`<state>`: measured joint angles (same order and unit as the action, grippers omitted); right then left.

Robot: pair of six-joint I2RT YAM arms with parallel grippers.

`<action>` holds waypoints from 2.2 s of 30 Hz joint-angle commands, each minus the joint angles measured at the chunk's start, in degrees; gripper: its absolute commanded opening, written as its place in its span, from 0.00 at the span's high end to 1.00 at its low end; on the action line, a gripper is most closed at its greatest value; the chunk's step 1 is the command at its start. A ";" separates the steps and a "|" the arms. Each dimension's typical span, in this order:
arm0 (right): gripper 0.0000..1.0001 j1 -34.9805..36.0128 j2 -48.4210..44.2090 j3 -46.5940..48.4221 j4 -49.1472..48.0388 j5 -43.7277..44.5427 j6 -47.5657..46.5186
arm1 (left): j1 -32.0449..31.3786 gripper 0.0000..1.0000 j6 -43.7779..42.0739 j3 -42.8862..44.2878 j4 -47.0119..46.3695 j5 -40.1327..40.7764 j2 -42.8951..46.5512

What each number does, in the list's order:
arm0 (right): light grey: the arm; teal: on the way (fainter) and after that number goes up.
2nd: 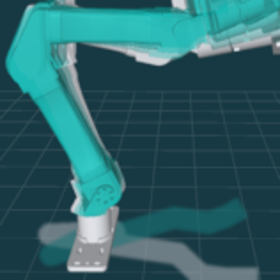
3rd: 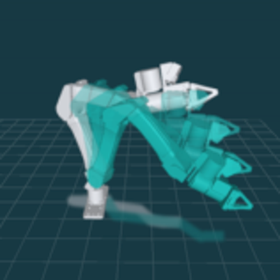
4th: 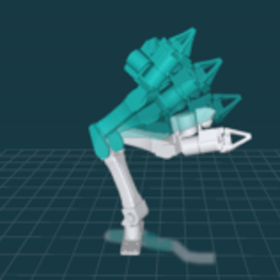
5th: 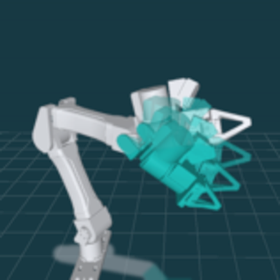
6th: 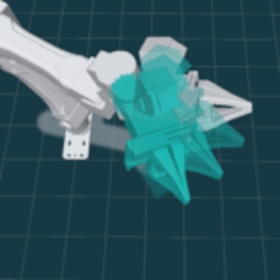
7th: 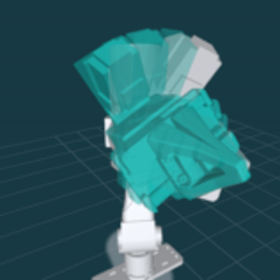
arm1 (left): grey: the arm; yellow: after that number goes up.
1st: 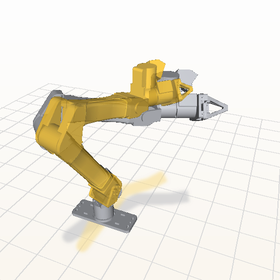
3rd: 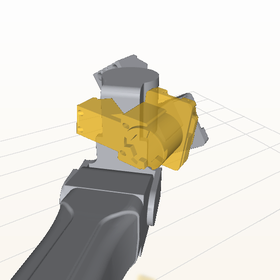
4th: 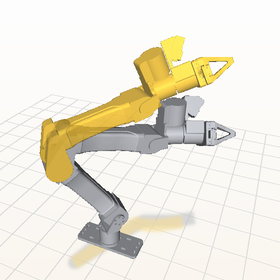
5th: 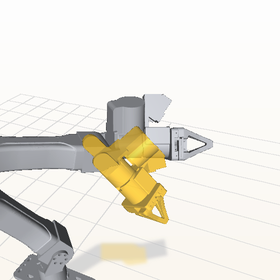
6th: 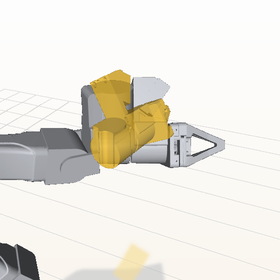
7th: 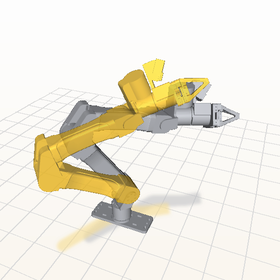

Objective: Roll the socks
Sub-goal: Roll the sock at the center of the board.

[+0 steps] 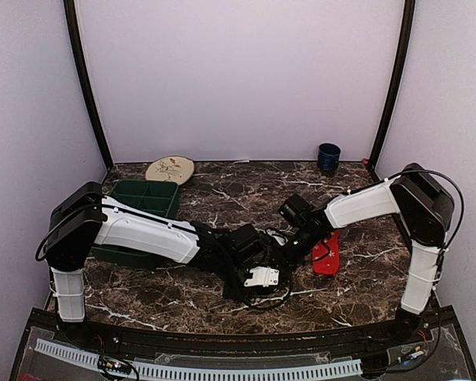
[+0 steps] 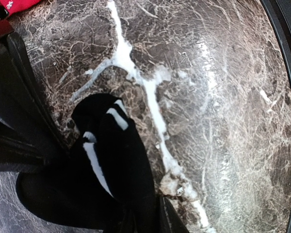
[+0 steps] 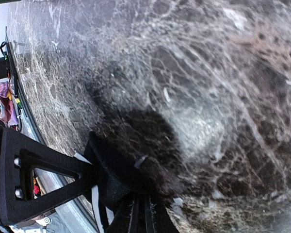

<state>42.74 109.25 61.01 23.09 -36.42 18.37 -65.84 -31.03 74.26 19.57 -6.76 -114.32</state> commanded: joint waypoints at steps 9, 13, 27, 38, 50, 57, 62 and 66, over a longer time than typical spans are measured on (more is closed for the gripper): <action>0.88 1.06 1.19 1.03 2.47 6.95 -0.32 | 0.74 0.84 1.29 1.58 7.56 0.87 -2.21; 0.78 0.79 -0.93 0.22 2.95 10.97 -0.68 | 2.03 0.89 2.18 4.91 11.05 -2.44 -4.10; 0.65 -2.21 -10.55 -6.24 0.28 18.65 -0.57 | 4.52 0.91 4.14 10.51 19.27 -12.78 -7.24; 0.65 -2.16 -27.84 -16.27 -3.74 29.34 -1.06 | 7.18 0.92 5.82 15.47 24.86 -21.30 -10.49; 0.65 9.38 -38.77 -21.13 -5.26 43.63 -9.85 | 10.25 0.93 7.19 18.09 28.29 -28.10 -13.45; 0.65 18.87 -38.19 -20.44 -5.49 50.95 -12.66 | 12.32 0.94 7.60 19.29 29.89 -31.93 -15.41; 0.65 23.49 -37.55 -19.44 -5.61 53.73 -13.79 | 13.75 0.94 7.73 19.35 30.26 -34.69 -16.42; 0.64 26.65 -34.96 -18.38 -5.25 54.58 -15.15 | 14.79 0.94 7.73 19.34 30.41 -35.25 -16.85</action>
<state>66.61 72.12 40.66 19.25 15.20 5.21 -52.16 -23.49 93.73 46.30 -42.72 -129.34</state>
